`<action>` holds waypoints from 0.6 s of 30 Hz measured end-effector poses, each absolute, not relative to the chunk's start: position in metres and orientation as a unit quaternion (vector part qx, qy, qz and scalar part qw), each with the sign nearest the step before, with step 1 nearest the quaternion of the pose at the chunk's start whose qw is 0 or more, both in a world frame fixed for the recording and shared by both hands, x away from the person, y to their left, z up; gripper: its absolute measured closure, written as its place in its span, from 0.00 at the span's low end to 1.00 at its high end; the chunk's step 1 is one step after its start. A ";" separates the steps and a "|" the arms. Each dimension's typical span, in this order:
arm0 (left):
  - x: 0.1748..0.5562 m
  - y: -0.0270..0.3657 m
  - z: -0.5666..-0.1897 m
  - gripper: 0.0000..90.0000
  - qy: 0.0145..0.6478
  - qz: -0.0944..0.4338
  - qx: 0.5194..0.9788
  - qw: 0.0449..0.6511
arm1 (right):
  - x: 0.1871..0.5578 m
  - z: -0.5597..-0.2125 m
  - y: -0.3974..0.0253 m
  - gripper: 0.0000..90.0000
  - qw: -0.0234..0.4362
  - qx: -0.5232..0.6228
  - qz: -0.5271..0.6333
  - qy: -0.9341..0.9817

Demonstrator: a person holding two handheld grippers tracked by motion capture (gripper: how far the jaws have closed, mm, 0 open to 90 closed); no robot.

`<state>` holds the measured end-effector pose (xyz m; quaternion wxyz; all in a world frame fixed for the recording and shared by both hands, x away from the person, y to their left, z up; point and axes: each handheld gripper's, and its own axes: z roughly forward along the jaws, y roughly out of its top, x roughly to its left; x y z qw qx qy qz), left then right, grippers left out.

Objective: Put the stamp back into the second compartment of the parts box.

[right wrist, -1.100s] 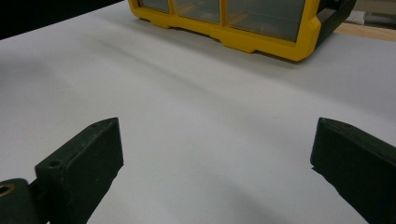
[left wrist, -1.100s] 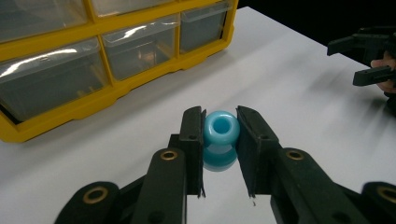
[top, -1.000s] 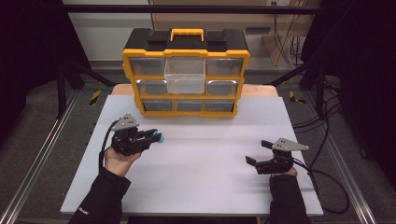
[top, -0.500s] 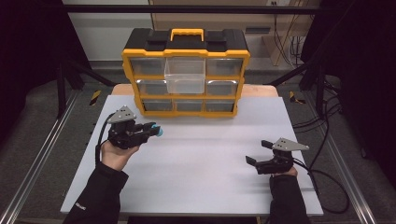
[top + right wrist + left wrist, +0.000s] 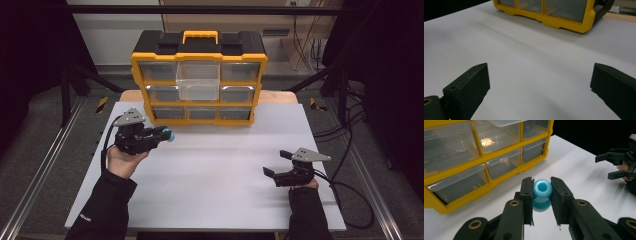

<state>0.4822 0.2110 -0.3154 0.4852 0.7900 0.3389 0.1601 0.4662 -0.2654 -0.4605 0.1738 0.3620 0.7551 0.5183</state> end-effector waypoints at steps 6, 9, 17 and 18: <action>0.483 0.209 -0.308 0.80 0.334 0.162 0.791 0.486 | 0.466 -0.461 -0.265 0.03 0.174 0.362 0.518 0.755; 0.483 0.209 -0.303 0.80 0.332 0.165 0.791 0.487 | 0.466 -0.461 -0.265 0.03 0.175 0.361 0.518 0.755; 0.484 0.205 -0.293 0.80 0.325 0.173 0.794 0.484 | 0.466 -0.460 -0.266 0.03 0.173 0.362 0.519 0.755; 0.484 0.205 -0.292 0.80 0.324 0.174 0.794 0.483 | 0.466 -0.460 -0.266 0.03 0.175 0.361 0.519 0.755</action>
